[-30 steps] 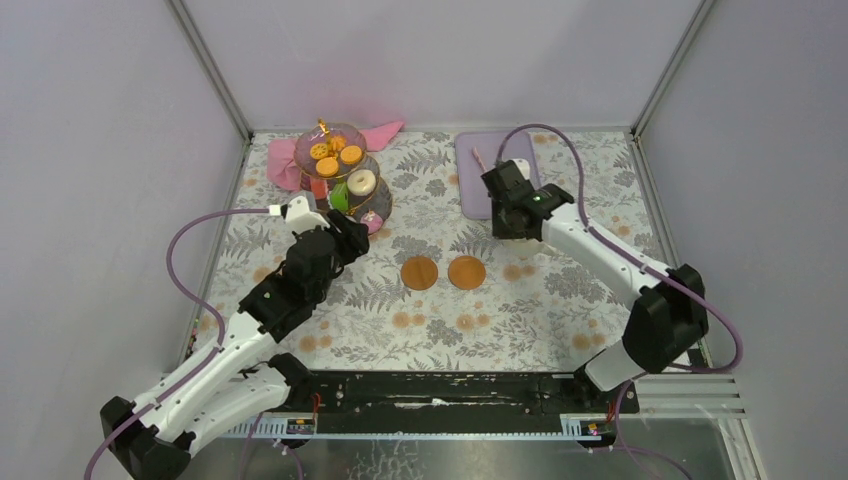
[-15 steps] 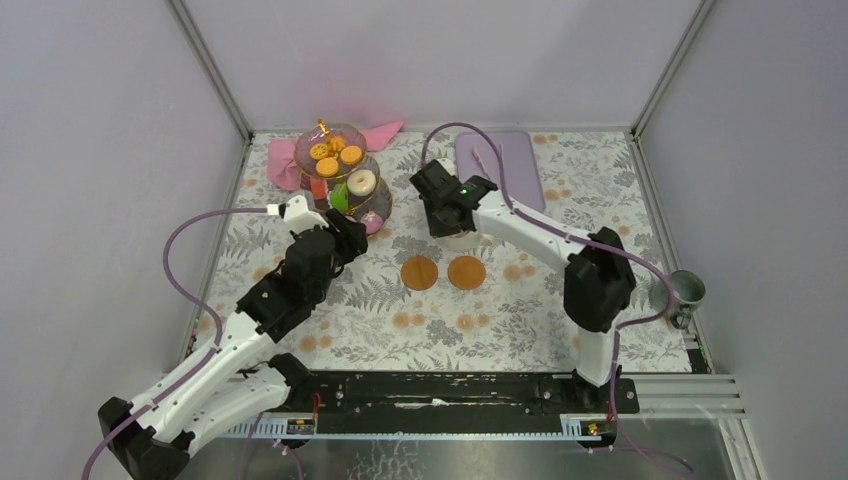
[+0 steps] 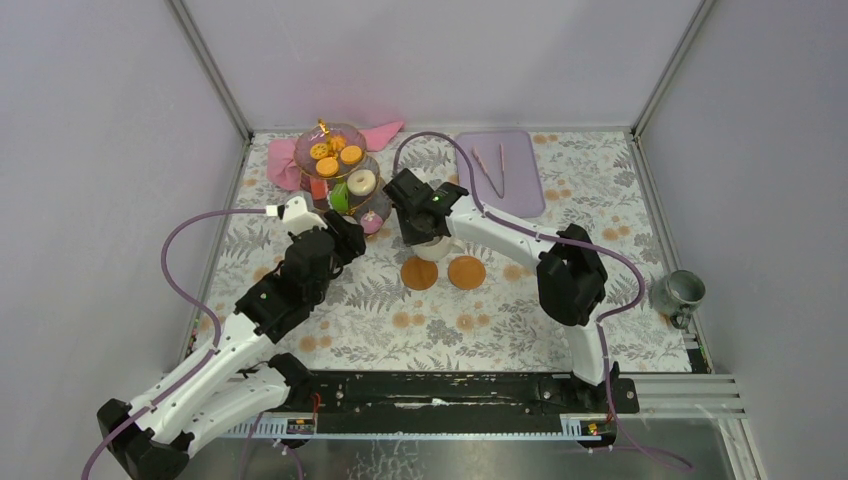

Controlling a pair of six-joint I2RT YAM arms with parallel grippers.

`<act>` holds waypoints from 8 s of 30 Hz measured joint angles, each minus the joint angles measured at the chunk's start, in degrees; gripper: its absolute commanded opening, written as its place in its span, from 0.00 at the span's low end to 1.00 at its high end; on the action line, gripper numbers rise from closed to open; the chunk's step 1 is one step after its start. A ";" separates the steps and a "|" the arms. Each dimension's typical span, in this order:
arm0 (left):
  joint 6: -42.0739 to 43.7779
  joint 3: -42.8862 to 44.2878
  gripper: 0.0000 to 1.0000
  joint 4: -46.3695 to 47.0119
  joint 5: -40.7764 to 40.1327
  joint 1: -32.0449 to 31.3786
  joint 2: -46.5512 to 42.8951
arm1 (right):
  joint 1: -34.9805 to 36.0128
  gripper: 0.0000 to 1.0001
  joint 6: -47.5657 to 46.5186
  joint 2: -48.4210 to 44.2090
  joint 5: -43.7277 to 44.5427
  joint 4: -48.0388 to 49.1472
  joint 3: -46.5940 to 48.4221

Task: Serve the afternoon tea
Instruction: Place the cup on the coaster, then pick up the cup from the corner of the board.

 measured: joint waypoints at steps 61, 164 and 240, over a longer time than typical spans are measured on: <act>0.22 0.11 0.61 -0.90 -1.70 -1.92 1.42 | 1.44 0.01 9.60 -2.29 -12.04 11.50 -11.67; 4.11 3.06 0.61 7.08 8.28 -4.76 7.89 | -76.11 0.56 10.82 -38.73 12.55 4.02 -41.77; 5.57 5.68 0.61 4.44 5.97 -4.76 5.86 | -39.63 0.00 11.82 -39.26 7.30 7.26 -48.43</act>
